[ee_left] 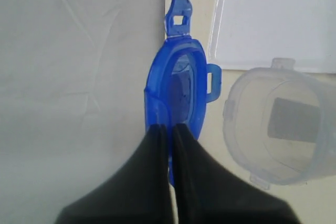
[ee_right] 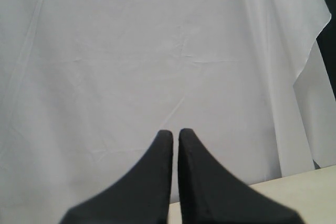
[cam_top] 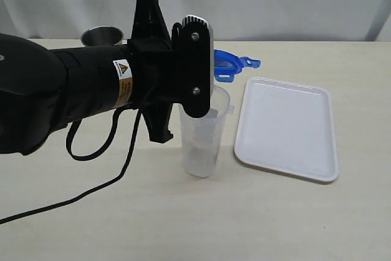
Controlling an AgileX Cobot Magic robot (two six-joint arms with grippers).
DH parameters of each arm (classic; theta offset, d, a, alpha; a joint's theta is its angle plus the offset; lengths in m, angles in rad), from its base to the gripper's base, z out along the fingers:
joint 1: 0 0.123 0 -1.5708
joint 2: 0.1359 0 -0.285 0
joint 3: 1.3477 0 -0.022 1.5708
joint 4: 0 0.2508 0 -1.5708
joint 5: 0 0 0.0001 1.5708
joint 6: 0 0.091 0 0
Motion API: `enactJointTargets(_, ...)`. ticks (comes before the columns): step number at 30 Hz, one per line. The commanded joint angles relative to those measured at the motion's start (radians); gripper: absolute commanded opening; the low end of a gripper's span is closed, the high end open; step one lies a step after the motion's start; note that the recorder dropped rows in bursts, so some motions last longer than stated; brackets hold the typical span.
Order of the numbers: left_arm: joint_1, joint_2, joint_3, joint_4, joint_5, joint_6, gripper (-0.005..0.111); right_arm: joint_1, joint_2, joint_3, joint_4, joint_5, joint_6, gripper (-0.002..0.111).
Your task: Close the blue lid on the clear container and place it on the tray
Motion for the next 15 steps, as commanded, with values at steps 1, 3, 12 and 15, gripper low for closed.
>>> enactJointTargets(1,-0.002,-0.008,0.001,-0.002,0.03,-0.007,0.0,-0.003,-0.005,-0.003,-0.006,0.007,-0.005,0.004)
enactJointTargets(3,-0.002,-0.008,0.001,0.0,-0.013,-0.007,0.0,-0.003,-0.005,-0.003,-0.006,0.007,-0.005,0.004)
enactJointTargets(12,-0.002,-0.008,0.001,0.003,0.006,-0.004,0.0,-0.003,-0.005,-0.003,-0.006,0.009,-0.005,0.004)
enactJointTargets(15,-0.002,-0.008,0.001,0.003,-0.008,-0.004,0.0,-0.003,-0.005,-0.003,-0.006,0.009,-0.005,0.004)
